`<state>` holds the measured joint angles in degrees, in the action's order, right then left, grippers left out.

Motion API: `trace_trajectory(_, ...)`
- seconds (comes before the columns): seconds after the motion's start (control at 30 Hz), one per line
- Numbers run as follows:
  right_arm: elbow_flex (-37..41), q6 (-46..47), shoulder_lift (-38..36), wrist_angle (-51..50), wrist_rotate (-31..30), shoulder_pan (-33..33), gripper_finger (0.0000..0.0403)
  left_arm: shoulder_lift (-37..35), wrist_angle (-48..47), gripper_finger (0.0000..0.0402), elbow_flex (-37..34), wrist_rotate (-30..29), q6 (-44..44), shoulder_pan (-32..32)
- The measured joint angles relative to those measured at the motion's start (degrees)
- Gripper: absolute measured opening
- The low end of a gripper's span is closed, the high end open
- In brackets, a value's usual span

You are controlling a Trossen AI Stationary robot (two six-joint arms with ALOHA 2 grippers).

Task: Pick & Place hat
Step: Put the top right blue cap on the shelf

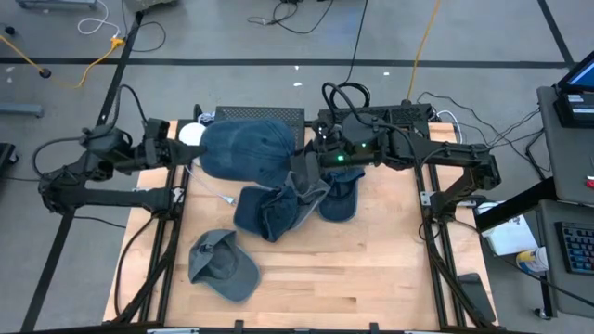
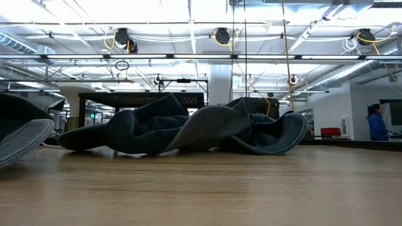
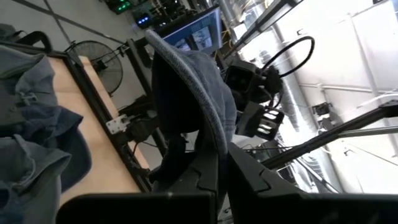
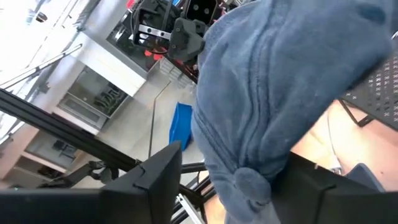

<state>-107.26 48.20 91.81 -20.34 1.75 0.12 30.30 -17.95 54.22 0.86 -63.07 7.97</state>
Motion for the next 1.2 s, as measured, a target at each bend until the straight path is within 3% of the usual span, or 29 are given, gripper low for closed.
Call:
trace_trajectory(0.2, 0.0, 0.6, -0.9, 0.1, 2.9, 0.0, 0.0100, 0.0, -0.4, 0.0012, 0.0, -1.0, 0.6, 0.0)
trace_trajectory(0.37, 0.0, 0.1, -1.5, 0.1, 4.7, 0.0, 0.0019, 0.1, -0.4, 0.0054, 0.0, -1.0, 3.6, 0.0)
trace_trajectory(0.8, 0.0, 5.8, -2.5, 10.1, 9.0, -2.7, 0.0020, 0.1, -8.7, 0.0146, 0.0, -3.0, 22.4, 0.0)
trace_trajectory(1.2, 0.0, 6.6, -2.4, 10.3, 5.4, -10.2, 0.0020, 0.1, -11.0, 0.0159, 0.0, -3.4, 18.4, 0.0)
